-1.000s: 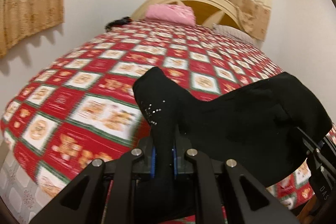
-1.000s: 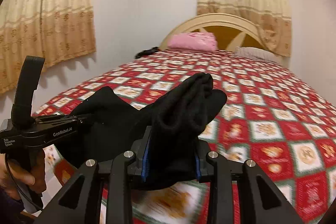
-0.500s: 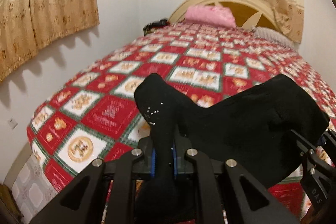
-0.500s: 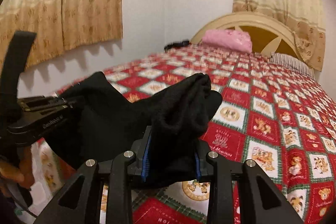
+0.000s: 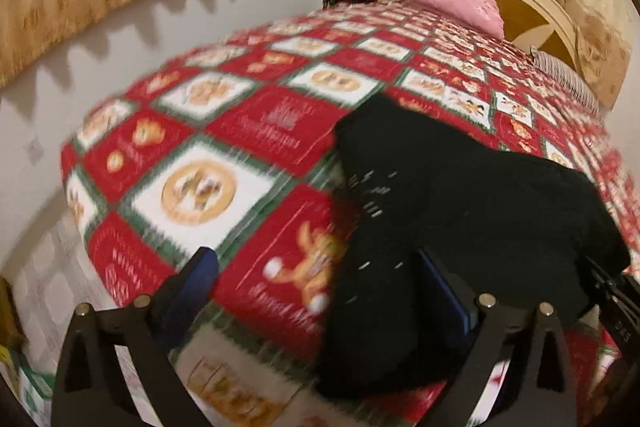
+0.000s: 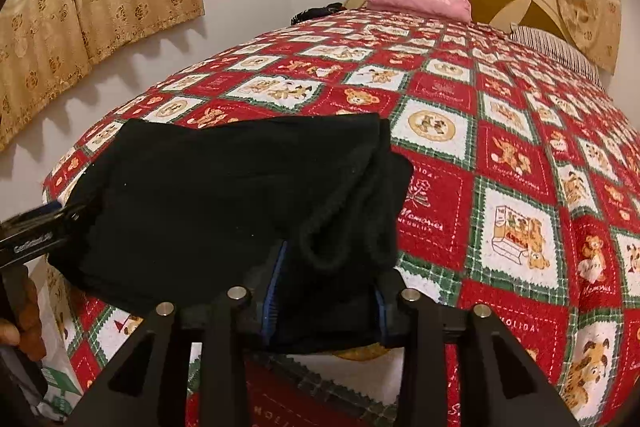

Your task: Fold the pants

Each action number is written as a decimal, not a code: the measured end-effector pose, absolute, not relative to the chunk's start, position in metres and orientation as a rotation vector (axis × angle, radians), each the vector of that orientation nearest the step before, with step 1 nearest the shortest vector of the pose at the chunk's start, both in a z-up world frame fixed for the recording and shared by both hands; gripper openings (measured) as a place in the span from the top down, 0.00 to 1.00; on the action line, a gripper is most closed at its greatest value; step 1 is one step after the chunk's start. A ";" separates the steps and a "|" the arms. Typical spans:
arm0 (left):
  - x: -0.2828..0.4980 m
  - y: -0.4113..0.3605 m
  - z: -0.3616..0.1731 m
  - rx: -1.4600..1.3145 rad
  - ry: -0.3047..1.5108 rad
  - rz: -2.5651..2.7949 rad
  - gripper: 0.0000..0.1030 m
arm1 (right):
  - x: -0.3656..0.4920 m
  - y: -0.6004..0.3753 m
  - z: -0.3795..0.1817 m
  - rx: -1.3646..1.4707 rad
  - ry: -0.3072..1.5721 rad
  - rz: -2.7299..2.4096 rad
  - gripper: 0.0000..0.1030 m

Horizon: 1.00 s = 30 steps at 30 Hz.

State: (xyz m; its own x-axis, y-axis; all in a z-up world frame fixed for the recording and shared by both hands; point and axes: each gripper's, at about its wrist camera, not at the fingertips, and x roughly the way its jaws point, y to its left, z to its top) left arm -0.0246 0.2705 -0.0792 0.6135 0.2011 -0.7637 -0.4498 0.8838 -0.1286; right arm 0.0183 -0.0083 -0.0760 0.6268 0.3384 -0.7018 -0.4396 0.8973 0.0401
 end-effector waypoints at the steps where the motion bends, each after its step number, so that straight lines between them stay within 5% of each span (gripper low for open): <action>1: -0.028 0.274 -0.081 -0.349 0.839 0.376 0.01 | 0.019 -0.011 -0.077 -0.128 0.780 0.446 0.50; 9: -0.053 0.275 -0.072 -0.339 0.857 0.399 0.01 | 0.002 -0.043 -0.071 0.022 0.767 0.488 0.47; 16: -0.040 0.252 -0.049 -0.175 0.786 0.419 0.01 | -0.040 -0.033 -0.031 -0.100 0.509 0.429 0.50; 30: -0.008 0.197 -0.044 -0.020 0.741 0.363 0.01 | -0.028 -0.004 -0.068 -0.201 0.703 0.478 0.50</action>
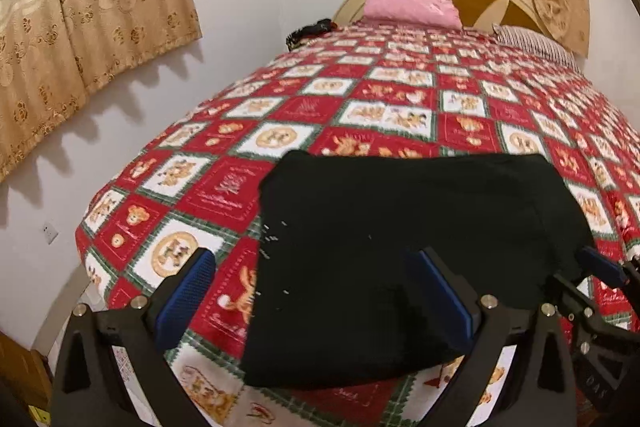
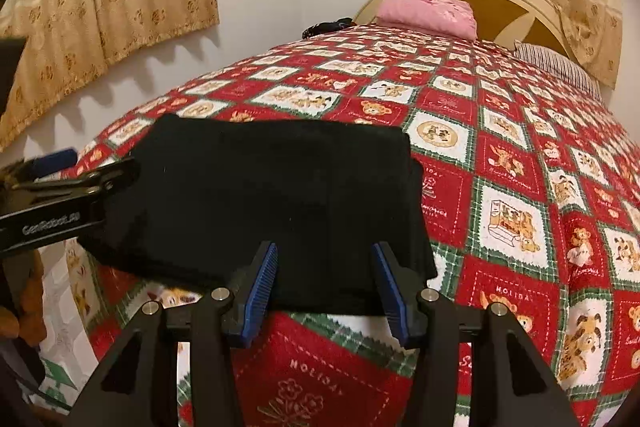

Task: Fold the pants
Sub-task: 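Release the pants and pull both grippers back from the folded bundle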

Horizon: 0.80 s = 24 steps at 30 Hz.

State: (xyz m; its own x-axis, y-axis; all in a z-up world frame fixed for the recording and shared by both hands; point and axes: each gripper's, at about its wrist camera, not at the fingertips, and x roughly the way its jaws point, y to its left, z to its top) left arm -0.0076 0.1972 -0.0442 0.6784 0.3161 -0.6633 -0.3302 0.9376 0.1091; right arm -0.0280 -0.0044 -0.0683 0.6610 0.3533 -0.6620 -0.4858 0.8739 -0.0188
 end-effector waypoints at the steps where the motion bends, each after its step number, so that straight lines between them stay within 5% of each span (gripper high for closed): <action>1: -0.006 0.196 -0.047 -0.020 0.754 0.362 0.01 | -0.029 -0.004 -0.069 -0.204 0.703 0.477 0.50; 24: -0.039 0.191 -0.071 -0.046 0.838 0.347 0.01 | -0.078 -0.040 -0.068 0.085 0.788 0.450 0.48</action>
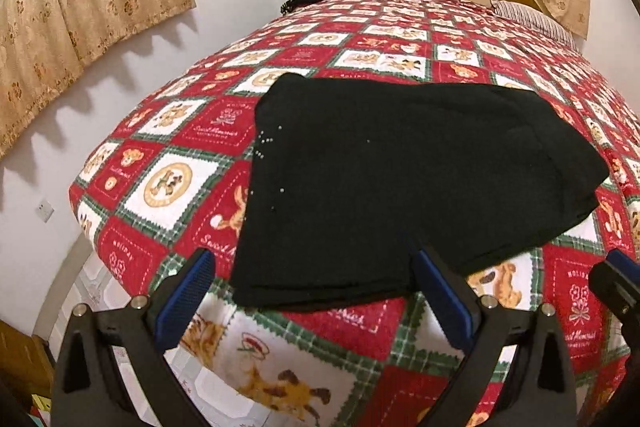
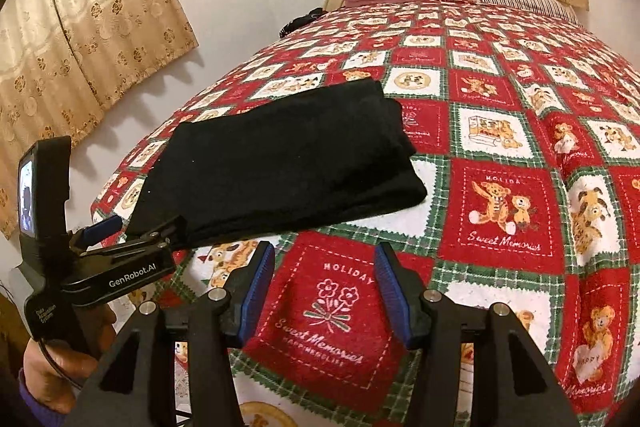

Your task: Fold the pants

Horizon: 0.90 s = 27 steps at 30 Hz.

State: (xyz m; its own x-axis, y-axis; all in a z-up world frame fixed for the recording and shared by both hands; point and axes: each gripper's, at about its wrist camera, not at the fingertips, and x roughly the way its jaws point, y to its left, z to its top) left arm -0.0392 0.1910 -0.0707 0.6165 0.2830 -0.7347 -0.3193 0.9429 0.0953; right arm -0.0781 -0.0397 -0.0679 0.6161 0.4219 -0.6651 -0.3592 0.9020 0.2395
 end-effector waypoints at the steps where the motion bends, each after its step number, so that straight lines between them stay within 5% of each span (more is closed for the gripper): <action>1: -0.040 0.191 -0.071 -0.046 0.835 0.346 0.01 | -0.078 -0.040 -0.067 0.086 0.786 0.450 0.48; 23: -0.058 0.197 -0.085 -0.072 0.901 0.329 0.01 | -0.085 -0.042 -0.070 0.113 0.796 0.442 0.47; 27: -0.066 0.196 -0.086 -0.066 0.899 0.335 0.01 | -0.090 -0.044 -0.072 0.129 0.794 0.425 0.37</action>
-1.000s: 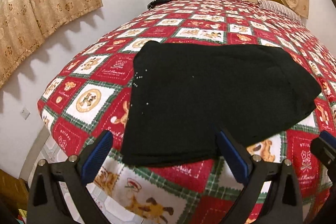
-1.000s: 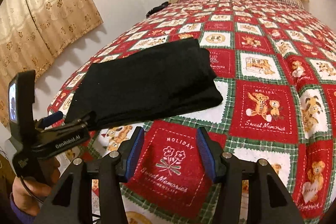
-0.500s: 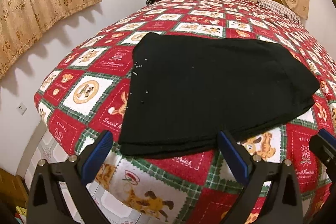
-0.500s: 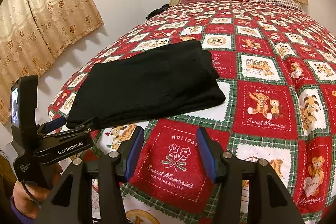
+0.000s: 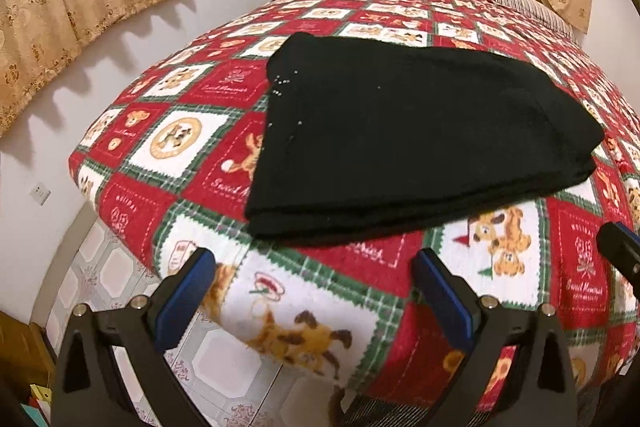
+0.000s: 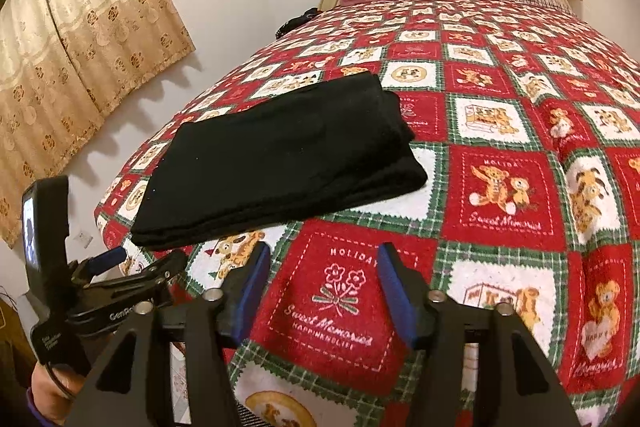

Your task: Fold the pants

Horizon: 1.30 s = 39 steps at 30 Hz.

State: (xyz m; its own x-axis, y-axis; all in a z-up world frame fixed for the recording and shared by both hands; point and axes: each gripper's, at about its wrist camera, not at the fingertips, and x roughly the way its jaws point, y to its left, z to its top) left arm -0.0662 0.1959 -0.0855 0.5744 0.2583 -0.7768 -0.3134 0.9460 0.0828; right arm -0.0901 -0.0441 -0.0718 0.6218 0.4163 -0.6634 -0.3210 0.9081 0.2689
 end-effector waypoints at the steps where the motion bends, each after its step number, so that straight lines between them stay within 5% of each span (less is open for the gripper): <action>1: -0.066 0.195 -0.086 -0.064 0.901 0.336 0.01 | -0.091 -0.044 -0.072 0.129 0.796 0.421 0.37; 15: -0.060 0.241 -0.041 -0.104 0.785 0.349 0.01 | -0.069 -0.066 -0.030 0.108 0.668 0.433 0.38; 18: -0.050 0.268 -0.025 -0.142 0.741 0.423 0.01 | -0.056 -0.046 -0.009 0.008 0.621 0.532 0.47; 23: -0.042 0.288 -0.030 -0.225 0.738 0.463 0.01 | -0.020 0.029 0.011 -0.105 0.643 0.768 0.48; 36: -0.036 0.268 -0.089 -0.328 0.866 0.496 0.00 | 0.057 0.216 -0.079 -0.426 0.896 0.869 0.48; 39: -0.040 0.266 -0.090 -0.326 0.860 0.509 0.00 | 0.083 0.221 -0.087 -0.302 0.987 0.877 0.43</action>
